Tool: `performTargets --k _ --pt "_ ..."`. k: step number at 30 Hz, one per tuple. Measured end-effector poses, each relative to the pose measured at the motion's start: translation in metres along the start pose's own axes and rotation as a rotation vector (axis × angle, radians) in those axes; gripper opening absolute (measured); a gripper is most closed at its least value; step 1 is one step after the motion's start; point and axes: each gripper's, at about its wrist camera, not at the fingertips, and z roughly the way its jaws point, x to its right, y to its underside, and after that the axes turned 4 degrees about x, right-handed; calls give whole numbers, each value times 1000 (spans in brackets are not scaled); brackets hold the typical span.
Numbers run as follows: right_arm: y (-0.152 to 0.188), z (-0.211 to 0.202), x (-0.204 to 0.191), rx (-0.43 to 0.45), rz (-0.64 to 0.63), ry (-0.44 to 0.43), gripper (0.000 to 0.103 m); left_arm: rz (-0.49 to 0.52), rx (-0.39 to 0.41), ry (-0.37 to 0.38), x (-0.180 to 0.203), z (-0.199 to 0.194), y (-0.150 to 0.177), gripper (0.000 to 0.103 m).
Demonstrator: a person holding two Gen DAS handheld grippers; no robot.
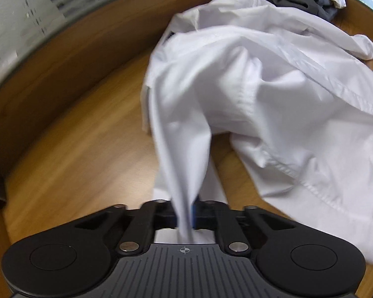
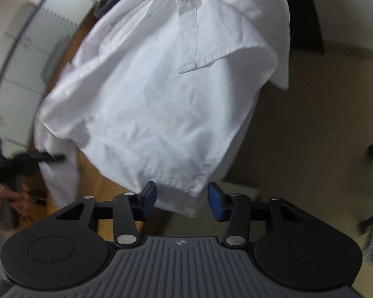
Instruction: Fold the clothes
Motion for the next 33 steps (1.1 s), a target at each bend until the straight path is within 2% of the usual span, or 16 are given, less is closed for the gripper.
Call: performTargets --k 2,3,8,11,13,16,18,21,23,24,25,27,29,30,33 --pt "4 -16 -7 70 -17 -30 5 27 31 -35 -10 -11 -8 5" --pt "5 -27 -12 106 -31 -40 4 37 48 -60 -17 -17 -13 5" --pt "12 -86 -44 251 -99 -95 3 -56 53 -158 -61 -31 -63 4" --pt "21 -116 -67 310 -198 -94 3 -86 73 -202 -83 -43 -95 5" --pt "31 -129 -80 333 -270 -100 3 -139 48 -241 -97 -48 -106 5" --pt "51 -128 -97 294 -364 -113 3 -117 13 -318 -104 -42 -101 6" --pt "69 -115 -102 237 -382 -122 3 -87 -9 -371 -106 -37 -94 9" --pt "93 -93 -101 127 -384 -109 4 -38 -59 -432 -108 -23 -81 22" --pt "103 -79 -95 39 -370 -89 9 -28 -92 -441 -110 -14 -72 26" --pt "103 -77 -92 21 -369 -81 9 -38 -97 -448 -110 -13 -69 36" --pt "102 -77 -90 7 -369 -74 10 -56 -94 -452 -110 -14 -67 53" --pt "96 -78 -88 -8 -380 -56 19 -92 -87 -462 -110 -17 -62 65" --pt "84 -82 -88 -5 -404 -34 26 -132 -74 -461 -108 -24 -60 66" --pt "77 -84 -88 3 -421 -18 27 -145 -62 -451 -106 -28 -60 70" --pt "52 -80 -83 19 -473 39 35 -135 -26 -414 -98 -34 -59 73"
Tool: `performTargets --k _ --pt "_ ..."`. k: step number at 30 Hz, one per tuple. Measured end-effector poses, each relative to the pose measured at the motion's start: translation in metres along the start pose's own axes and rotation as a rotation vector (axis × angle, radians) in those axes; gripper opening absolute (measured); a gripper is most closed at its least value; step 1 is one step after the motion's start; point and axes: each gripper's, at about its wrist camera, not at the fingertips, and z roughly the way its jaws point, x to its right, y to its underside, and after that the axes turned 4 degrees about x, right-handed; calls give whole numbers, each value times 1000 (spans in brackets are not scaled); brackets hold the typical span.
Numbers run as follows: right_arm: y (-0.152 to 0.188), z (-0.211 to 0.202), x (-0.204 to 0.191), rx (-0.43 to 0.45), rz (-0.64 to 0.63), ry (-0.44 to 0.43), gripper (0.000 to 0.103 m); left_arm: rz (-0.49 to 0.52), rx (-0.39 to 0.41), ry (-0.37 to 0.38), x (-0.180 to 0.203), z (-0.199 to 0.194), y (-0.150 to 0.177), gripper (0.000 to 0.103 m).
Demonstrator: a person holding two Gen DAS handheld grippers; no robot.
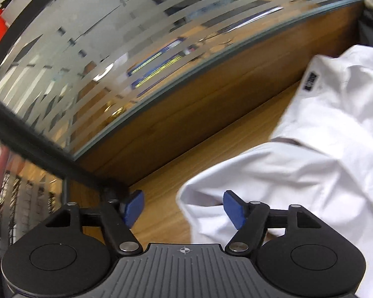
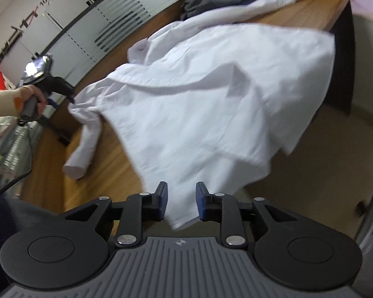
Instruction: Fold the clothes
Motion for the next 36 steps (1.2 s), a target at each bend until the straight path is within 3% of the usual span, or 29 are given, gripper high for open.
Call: performTargets --k 6,11,15,19,26,30,32,34,36 --pt "-35 23 17 -47 -87 46 40 -28 107 84 12 -18 -8 73" --pt "-65 48 14 -81 -157 54 50 -152 114 171 11 -12 -30 73" --pt "-85 64 14 -111 -188 72 54 -292 38 270 11 14 -43 70" --pt "-103 74 19 -123 -192 90 57 -414 -41 301 16 34 -49 64" --pt "-125 89 29 -133 -167 127 61 -514 -213 318 29 77 -57 65" --pt "-129 104 29 -153 -182 165 70 -638 -274 363 24 91 -47 68" --pt "-128 113 28 -166 -193 197 70 -700 -273 395 20 94 -43 63" --pt "-127 122 29 -183 -192 220 70 -759 -251 421 14 93 -39 27" --pt "-127 130 31 -192 -187 238 70 -814 -214 437 8 85 -37 17"
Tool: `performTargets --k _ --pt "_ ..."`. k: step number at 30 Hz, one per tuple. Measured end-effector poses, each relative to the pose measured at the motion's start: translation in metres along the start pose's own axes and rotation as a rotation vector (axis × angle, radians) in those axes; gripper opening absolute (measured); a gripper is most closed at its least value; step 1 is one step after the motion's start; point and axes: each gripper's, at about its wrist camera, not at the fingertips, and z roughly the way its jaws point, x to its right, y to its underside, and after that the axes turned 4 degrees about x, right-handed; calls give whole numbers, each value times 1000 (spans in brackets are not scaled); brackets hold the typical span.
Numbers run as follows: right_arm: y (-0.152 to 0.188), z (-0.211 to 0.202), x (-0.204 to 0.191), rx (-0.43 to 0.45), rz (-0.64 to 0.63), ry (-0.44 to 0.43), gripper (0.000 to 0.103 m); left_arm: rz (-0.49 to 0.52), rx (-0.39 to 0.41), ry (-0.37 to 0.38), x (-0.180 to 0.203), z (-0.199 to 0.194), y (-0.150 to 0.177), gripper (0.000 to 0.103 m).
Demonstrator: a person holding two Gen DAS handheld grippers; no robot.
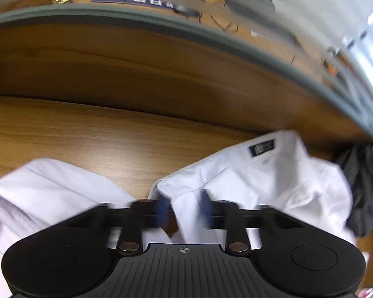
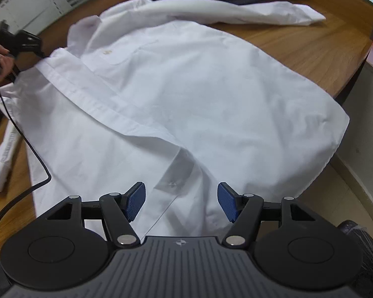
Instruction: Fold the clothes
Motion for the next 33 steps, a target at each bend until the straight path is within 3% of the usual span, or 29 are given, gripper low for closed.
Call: performTargets --k 2,4,5,6,12,14,18,22,24,26,28,30,33 --pt "-1 7 2 -13 15 -2 65 0 58 17 7 -14 0 13" --pt "-2 12 6 -18 32 -20 33 75 130 18 24 -29 1 10" --pt "-3 9 7 -13 36 -33 10 121 167 20 35 -37 3 9" --pt "-5 5 8 -8 39 -44 8 167 201 19 46 -44 5 9" --pt "-14 -29 18 26 72 -118 6 440 377 -23 123 -60 22 8" --pt "-16 -44 26 28 98 -139 6 508 390 -27 148 -48 26 9" --pt "-16 -54 42 -6 147 -141 7 565 333 -59 181 -15 35 16" --pt "-14 -44 55 -54 148 -83 10 627 305 -61 196 15 48 60" --pt "-12 -36 58 -64 98 -6 23 636 306 -51 198 14 52 63" --pt "-14 -31 65 -67 61 37 27 629 315 -34 194 5 54 73" --pt "-18 -35 72 -54 45 27 29 633 339 -13 188 -11 59 81" --pt "-22 -39 79 -40 31 15 38 650 360 -9 181 -28 64 86" --pt "-30 -44 85 -33 -10 -20 44 665 376 1 170 -54 77 88"
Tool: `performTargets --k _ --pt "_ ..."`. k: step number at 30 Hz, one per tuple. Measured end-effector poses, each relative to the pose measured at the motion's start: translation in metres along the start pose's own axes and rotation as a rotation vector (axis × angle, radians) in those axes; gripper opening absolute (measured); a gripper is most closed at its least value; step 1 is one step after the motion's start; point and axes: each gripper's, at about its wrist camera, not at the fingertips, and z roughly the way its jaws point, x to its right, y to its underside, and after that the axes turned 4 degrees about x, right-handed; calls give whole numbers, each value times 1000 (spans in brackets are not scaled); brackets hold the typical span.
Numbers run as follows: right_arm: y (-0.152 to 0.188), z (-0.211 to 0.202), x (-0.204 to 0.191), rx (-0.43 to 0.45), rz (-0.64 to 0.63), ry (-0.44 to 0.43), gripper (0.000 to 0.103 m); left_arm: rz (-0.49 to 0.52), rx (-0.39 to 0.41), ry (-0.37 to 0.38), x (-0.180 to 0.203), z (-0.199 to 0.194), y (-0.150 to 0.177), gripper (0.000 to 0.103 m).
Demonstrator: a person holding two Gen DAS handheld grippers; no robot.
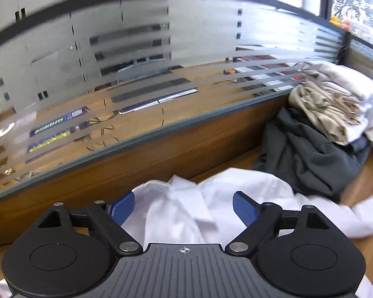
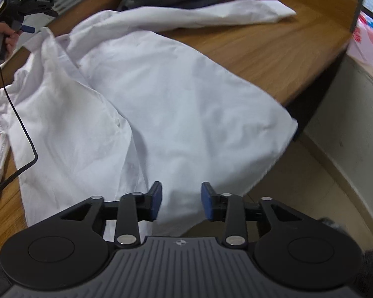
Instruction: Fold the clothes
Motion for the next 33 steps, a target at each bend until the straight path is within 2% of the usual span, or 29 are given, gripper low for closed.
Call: performTargets --k 4,7,12,16,20,25,30,33 --pt "-13 2 -7 -8 -95 -89 48 -8 10 5 -3 -44 19 89" --pt "-22 9 -21 -25 -214 -178 50 -28 0 -8 -3 -77 39 89" --pt "-33 28 -48 -76 -469 -292 50 -56 -19 -79 4 -127 85 89" --pt "-36 40 -74 -52 -714 -360 50 -79 -35 -139 9 -167 127 89" --pt "-35 65 -94 -106 -863 -425 49 -97 -42 -222 5 -209 174 89" --pt "-28 87 -99 -266 -987 -422 47 -121 -78 -301 5 -249 236 88" --pt "-32 72 -69 -397 -1005 -467 48 -202 -144 -339 2 -275 299 87" --pt "-31 65 -45 -435 -1037 -419 50 -253 -175 -341 4 -282 331 86"
